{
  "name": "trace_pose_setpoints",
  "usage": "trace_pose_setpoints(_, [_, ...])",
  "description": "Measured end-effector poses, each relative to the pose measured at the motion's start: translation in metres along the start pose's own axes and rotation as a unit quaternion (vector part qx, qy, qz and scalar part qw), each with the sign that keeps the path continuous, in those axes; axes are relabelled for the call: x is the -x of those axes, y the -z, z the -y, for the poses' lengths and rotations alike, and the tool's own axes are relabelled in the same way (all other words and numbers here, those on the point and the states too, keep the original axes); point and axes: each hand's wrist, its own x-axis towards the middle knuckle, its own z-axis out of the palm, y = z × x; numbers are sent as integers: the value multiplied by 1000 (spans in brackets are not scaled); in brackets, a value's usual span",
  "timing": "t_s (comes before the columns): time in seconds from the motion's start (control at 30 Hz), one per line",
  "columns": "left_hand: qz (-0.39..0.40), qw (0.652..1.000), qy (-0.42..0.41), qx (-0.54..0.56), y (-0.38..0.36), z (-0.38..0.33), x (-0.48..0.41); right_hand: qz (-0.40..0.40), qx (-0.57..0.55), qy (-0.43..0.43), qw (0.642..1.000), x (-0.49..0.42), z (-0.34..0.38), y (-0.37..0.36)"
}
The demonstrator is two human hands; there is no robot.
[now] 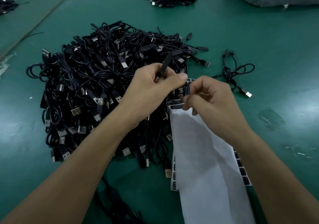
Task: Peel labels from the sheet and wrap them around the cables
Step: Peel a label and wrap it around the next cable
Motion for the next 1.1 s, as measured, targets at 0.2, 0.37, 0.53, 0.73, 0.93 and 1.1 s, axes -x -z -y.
trace_pose_setpoints(0.2, [40, 999, -15, -11, 0, -3, 3, 8, 84, 38, 996, 0, 0, -1])
trace_pose_setpoints(0.37, [18, 1000, -13, -9, 0, -1, 1, -4, 75, 30, 997, -2, 0, 3])
trace_pose_setpoints(0.53, [43, 999, -15, -5, 0, 0, 2, 29, 81, 36, 996, -1, 1, 3])
trace_pose_setpoints(0.73, [36, 999, -2, -11, -1, -1, 1, 13, 61, 18, 998, -2, 1, 3])
trace_pose_setpoints(0.93, [-18, 1000, 13, 2, -2, 0, 1, -52, -29, -45, 997, -4, 2, 10])
trace_pose_setpoints(1.1, [-16, 993, 39, 106, 1, -6, 1, -33, -131, -124, 983, -2, 4, 11])
